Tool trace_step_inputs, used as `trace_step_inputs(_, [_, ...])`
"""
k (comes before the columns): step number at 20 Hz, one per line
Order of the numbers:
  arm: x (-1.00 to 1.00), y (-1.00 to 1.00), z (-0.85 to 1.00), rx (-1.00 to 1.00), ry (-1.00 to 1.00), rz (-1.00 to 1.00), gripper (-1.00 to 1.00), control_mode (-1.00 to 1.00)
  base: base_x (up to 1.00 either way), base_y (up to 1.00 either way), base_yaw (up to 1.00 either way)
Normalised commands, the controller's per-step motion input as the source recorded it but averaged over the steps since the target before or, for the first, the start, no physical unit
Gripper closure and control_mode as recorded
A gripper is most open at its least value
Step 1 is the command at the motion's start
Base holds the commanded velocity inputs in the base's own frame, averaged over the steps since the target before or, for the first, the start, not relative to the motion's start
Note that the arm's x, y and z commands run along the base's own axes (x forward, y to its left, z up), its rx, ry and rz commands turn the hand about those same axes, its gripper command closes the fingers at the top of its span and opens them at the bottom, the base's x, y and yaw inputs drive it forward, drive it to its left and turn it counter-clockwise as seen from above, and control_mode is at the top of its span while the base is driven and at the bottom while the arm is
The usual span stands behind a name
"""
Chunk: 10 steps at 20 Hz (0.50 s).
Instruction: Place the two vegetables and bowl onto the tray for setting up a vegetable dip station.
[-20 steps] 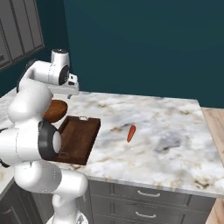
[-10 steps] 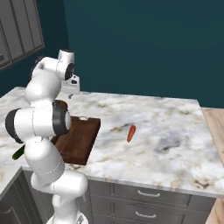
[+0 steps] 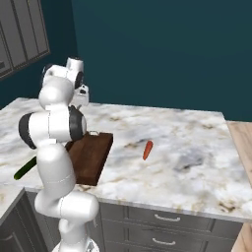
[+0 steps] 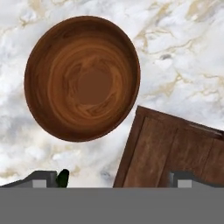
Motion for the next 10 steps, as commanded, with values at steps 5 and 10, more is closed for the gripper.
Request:
trace_step_inputs(5, [0.34, 0.08, -0.28, 0.0, 0.0, 0.0, -1.0, -1.0, 0.0, 0.0, 0.0])
trace_step_inputs(10, [0.34, 0.04, -0.3, 0.0, 0.05, 0.0, -1.0, -1.0, 0.0, 0.0, 0.0])
